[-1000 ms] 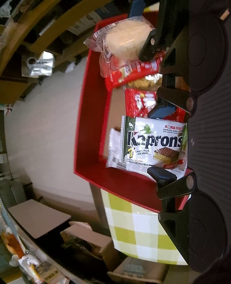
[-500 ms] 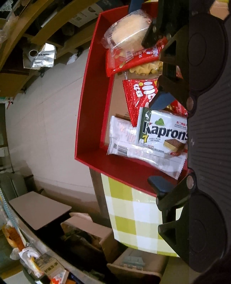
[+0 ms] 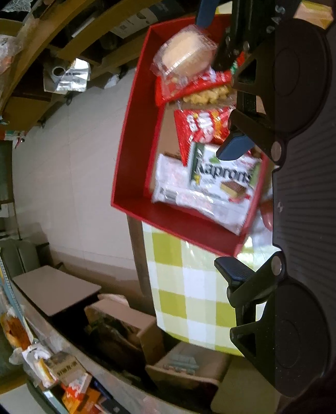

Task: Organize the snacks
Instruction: 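Drop the cake pack into the red box from right tool while left tool nears sausages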

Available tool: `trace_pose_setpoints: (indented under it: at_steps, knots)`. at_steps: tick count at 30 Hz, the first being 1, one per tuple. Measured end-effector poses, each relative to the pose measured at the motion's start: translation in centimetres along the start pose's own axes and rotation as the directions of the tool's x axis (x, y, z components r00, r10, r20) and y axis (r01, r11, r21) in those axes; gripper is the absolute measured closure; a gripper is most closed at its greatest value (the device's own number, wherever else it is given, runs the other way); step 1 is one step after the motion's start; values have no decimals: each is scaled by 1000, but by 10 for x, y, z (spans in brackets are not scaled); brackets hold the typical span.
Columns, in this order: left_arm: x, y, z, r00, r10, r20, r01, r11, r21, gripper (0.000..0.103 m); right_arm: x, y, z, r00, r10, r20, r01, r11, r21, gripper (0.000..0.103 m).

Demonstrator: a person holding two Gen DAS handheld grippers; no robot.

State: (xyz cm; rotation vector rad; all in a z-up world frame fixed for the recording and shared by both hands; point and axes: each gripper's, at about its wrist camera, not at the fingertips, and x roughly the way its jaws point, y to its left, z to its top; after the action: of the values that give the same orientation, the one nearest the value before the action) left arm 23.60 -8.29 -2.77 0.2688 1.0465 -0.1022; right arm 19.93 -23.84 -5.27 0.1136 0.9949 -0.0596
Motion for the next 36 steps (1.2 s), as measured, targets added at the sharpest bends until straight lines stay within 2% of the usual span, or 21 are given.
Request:
trace_pose_setpoints:
  at_steps: [11, 18, 23, 25, 26, 28, 30, 32, 34, 36]
  knots:
    - [-2, 27, -32, 998, 25, -59, -26, 1000, -15, 17, -18, 28, -28, 1000, -9, -26, 7, 995, -102, 30]
    - [35, 30, -43, 985, -10, -169, -1, 998, -62, 17, -16, 39, -44, 998, -18, -56, 9, 988, -151, 30]
    - [60, 19, -47, 976, -2, -218, -12, 998, -61, 16, -13, 39, -46, 998, -21, -65, 10, 986, -165, 30]
    - [67, 18, -48, 974, 5, -228, -23, 997, -76, 8, -12, 40, -47, 997, -21, -68, 9, 986, -168, 30]
    - [69, 19, -48, 974, -11, -225, -11, 995, -96, 8, -12, 41, -48, 997, -19, -70, 7, 985, -173, 30]
    - [71, 19, -46, 974, -26, -224, 1, 994, -112, 9, -11, 43, -50, 997, -20, -74, 5, 982, -188, 30]
    - [73, 17, -48, 975, -10, -223, -14, 994, -104, 10, -9, 45, -52, 997, -22, -81, 5, 980, -199, 30]
    - [71, 20, -49, 974, -35, -223, 5, 991, -134, 15, -8, 45, -53, 996, -23, -86, 5, 979, -204, 30]
    - [69, 25, -52, 969, -87, -231, 47, 984, -174, 26, -9, 45, -54, 996, -26, -85, 8, 978, -207, 30]
    - [67, 30, -56, 965, -104, -240, 59, 981, -187, 27, -12, 46, -55, 996, -25, -80, 8, 977, -211, 30]
